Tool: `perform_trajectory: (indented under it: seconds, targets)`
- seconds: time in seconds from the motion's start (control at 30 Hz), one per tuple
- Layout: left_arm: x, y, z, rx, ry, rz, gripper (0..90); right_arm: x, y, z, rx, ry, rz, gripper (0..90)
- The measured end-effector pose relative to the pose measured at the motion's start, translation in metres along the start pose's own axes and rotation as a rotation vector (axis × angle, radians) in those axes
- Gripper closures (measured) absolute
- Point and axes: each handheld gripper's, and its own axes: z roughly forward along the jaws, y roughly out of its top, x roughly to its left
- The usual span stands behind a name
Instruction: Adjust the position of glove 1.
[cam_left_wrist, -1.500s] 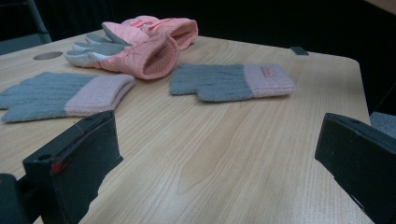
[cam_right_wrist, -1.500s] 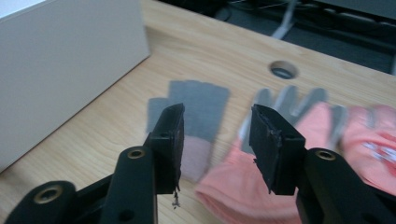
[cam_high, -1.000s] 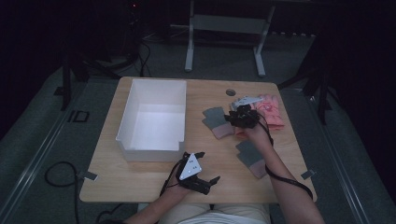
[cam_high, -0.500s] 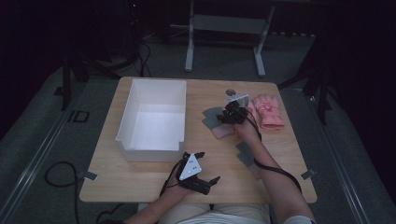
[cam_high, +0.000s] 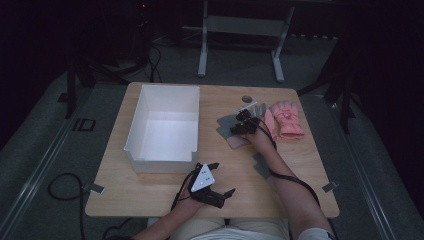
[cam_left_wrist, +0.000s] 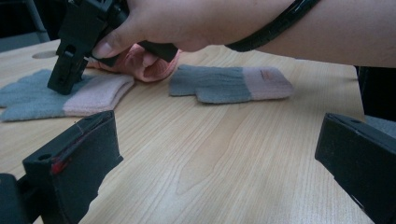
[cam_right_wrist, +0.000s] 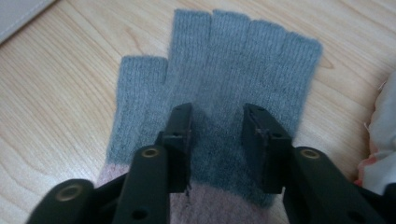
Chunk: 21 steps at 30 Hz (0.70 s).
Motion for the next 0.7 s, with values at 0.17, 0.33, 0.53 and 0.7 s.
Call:
perform_trajectory:
  seconds: [0.17, 0.33, 0.53, 0.7]
  targets:
    - [-0.002, 0.0, 0.0, 0.001, 0.003, 0.019, 0.0, 0.006, 0.005, 0.001, 0.035, -0.032, 0.002, 80.4]
    - [-0.001, 0.0, 0.0, -0.001, 0.001, 0.01, 0.0, 0.012, 0.008, -0.008, 0.03, -0.039, 0.029, 84.7]
    - [-0.002, 0.0, 0.0, 0.001, 0.004, 0.018, 0.0, 0.025, 0.002, -0.054, -0.102, -0.006, 0.094, 84.7]
    - [-0.003, 0.0, 0.0, 0.004, 0.01, 0.027, 0.0, 0.052, -0.014, -0.095, -0.203, 0.014, 0.125, 84.7]
